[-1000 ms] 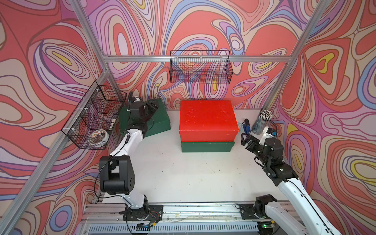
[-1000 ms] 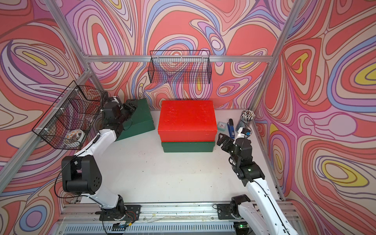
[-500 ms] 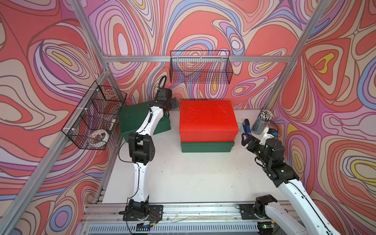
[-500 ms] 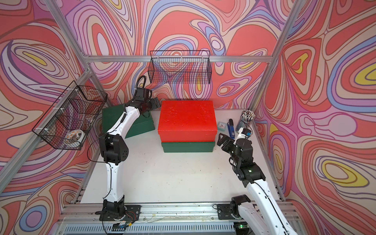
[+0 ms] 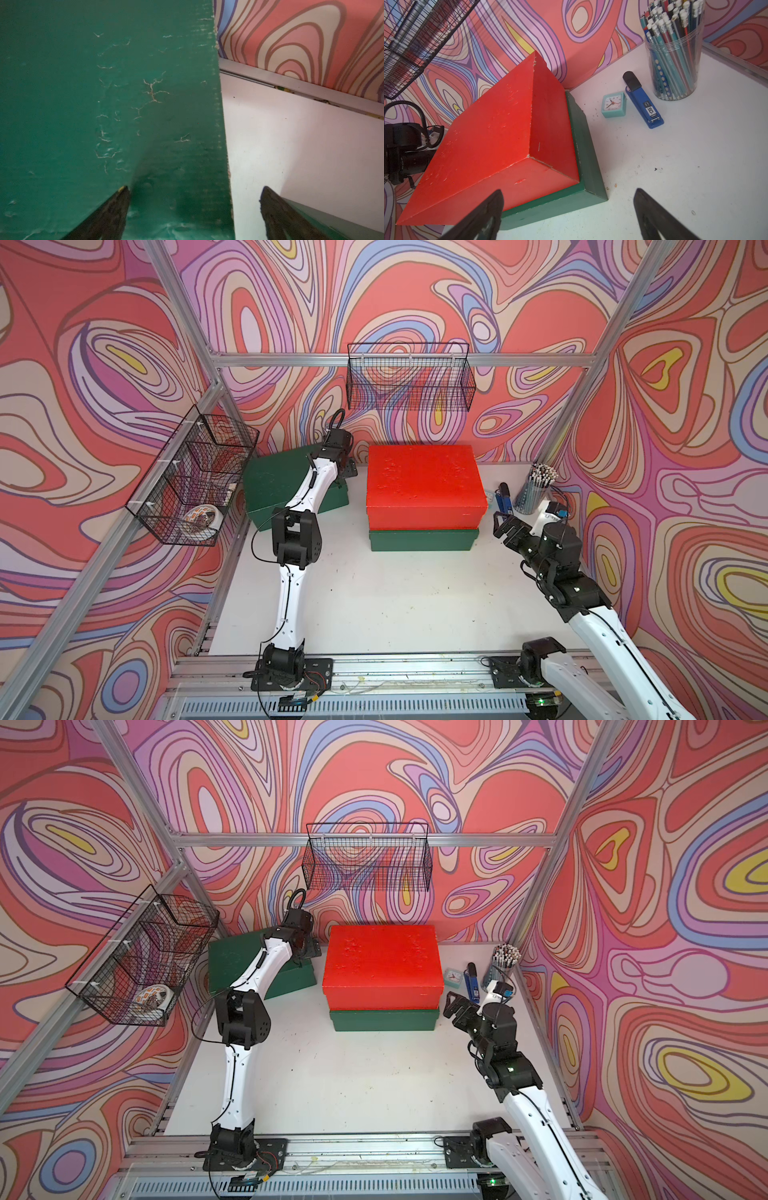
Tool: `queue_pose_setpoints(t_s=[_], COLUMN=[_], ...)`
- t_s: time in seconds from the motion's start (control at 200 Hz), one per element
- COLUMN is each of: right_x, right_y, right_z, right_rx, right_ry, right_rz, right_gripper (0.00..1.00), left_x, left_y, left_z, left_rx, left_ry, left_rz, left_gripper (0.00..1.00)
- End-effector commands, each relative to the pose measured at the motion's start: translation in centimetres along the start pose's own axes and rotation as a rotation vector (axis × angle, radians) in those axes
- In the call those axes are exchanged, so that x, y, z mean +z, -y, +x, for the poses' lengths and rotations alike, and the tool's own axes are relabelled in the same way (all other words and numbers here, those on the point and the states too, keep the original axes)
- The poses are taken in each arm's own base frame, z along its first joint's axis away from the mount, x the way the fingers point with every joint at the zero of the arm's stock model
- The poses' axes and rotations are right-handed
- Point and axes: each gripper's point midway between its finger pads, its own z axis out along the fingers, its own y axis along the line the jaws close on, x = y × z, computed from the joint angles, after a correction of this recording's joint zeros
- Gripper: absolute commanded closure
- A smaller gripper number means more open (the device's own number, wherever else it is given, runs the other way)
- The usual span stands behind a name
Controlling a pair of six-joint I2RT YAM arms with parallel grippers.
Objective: Stack the shoeboxes
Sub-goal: Move the shoebox to the center of the board.
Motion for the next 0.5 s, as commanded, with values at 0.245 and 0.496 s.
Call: queue_pose_setpoints(t_s=[0.245,0.496], right_x=[-0.6,-1.4], right_y=[-0.3,-0.4], right_z=[-0.2,-0.4], right_rx=[0.001,0.004], right_ry=[0.008,0.017], right_rz=[-0.021,-0.028], right_gripper=[0.02,0.02], left_x=[-1.2,-4.0], left_y=[-4.1,-6.1], left_z=[7.0,11.2], left_rx=[-0.032,-0.08], left_ry=[-0.117,-0.128], left_rz=[-0.103,-0.067], left_gripper=[0.09,0.19])
